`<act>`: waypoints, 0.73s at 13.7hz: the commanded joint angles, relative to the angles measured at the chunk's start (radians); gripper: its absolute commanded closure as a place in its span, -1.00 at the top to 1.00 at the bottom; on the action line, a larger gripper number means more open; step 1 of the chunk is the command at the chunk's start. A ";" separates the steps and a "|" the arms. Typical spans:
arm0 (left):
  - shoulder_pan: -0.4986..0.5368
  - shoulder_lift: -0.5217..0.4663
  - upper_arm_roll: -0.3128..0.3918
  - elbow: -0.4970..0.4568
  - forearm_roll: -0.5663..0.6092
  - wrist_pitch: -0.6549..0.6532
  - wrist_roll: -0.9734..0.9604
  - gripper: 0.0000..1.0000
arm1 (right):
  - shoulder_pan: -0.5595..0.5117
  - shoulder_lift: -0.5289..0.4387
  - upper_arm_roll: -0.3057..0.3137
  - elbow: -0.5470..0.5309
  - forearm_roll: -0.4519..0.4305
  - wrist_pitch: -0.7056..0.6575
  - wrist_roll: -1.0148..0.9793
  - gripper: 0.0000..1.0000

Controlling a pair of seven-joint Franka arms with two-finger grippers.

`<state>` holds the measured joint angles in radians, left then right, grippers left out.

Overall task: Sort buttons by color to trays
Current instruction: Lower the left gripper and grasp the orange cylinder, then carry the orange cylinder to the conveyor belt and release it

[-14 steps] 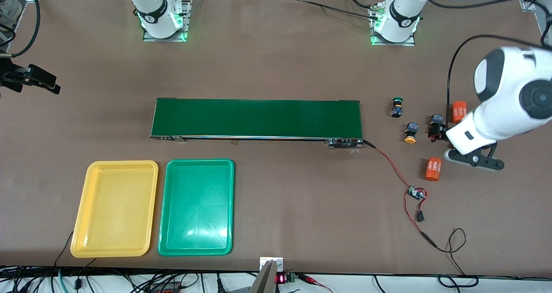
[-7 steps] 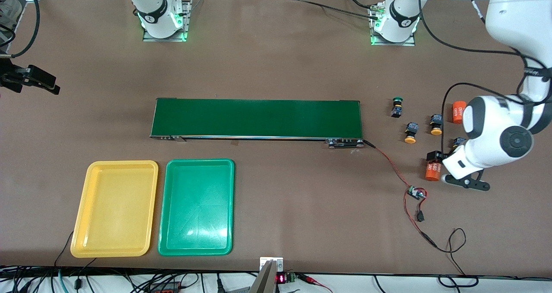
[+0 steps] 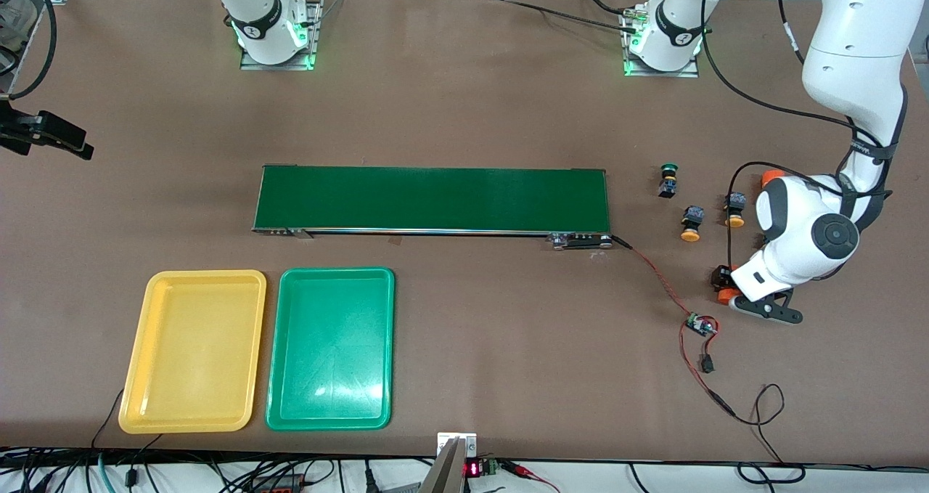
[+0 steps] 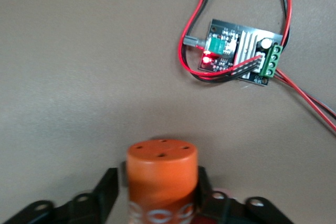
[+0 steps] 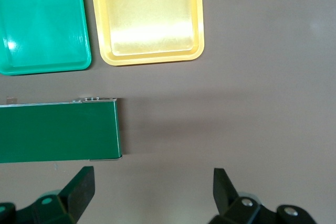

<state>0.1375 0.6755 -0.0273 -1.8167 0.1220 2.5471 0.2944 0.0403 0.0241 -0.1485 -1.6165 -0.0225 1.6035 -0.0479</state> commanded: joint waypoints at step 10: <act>0.000 -0.184 -0.170 0.071 0.007 -0.440 0.014 -0.45 | 0.004 -0.015 0.010 -0.031 0.001 0.065 -0.001 1.00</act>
<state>0.1315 0.5296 -0.1427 -1.7480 0.1219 2.2031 0.2943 0.0422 0.0275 -0.1451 -1.6246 -0.0223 1.6501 -0.0479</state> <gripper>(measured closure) 0.502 0.000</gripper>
